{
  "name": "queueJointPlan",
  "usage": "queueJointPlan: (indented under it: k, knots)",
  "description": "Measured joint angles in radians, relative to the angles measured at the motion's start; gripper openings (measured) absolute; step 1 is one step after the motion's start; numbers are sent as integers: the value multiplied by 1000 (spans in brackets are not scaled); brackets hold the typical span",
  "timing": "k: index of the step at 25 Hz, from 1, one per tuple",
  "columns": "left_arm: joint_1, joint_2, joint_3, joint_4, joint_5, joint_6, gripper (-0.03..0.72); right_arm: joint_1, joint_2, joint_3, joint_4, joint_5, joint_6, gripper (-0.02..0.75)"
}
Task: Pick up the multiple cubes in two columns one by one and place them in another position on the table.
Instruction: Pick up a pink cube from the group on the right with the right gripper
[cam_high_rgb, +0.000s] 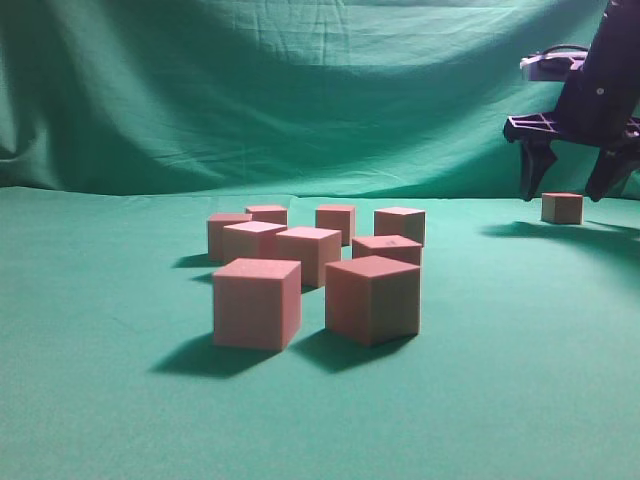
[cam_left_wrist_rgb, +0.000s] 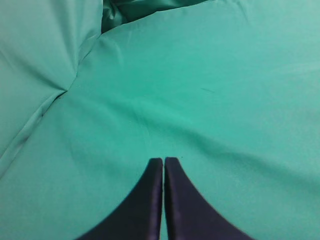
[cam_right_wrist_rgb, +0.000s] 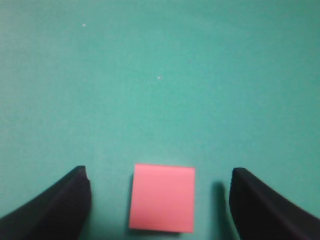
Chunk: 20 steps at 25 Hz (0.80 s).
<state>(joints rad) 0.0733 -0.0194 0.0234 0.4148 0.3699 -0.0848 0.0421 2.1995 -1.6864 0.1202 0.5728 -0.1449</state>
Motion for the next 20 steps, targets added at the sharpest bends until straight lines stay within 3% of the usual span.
queueJointPlan:
  k: [2,9,14,20]
  knots:
    - [0,0,0,0,0,0,0,0,12,0,0,-11,0,560]
    - [0,0,0,0,0,0,0,0,41,0,0,-23,-1,251]
    - [0,0,0,0,0,0,0,0,5,-1,0,10,-2,255]
    - [0,0,0,0,0,0,0,0,-212,-1,73,138,-7,255]
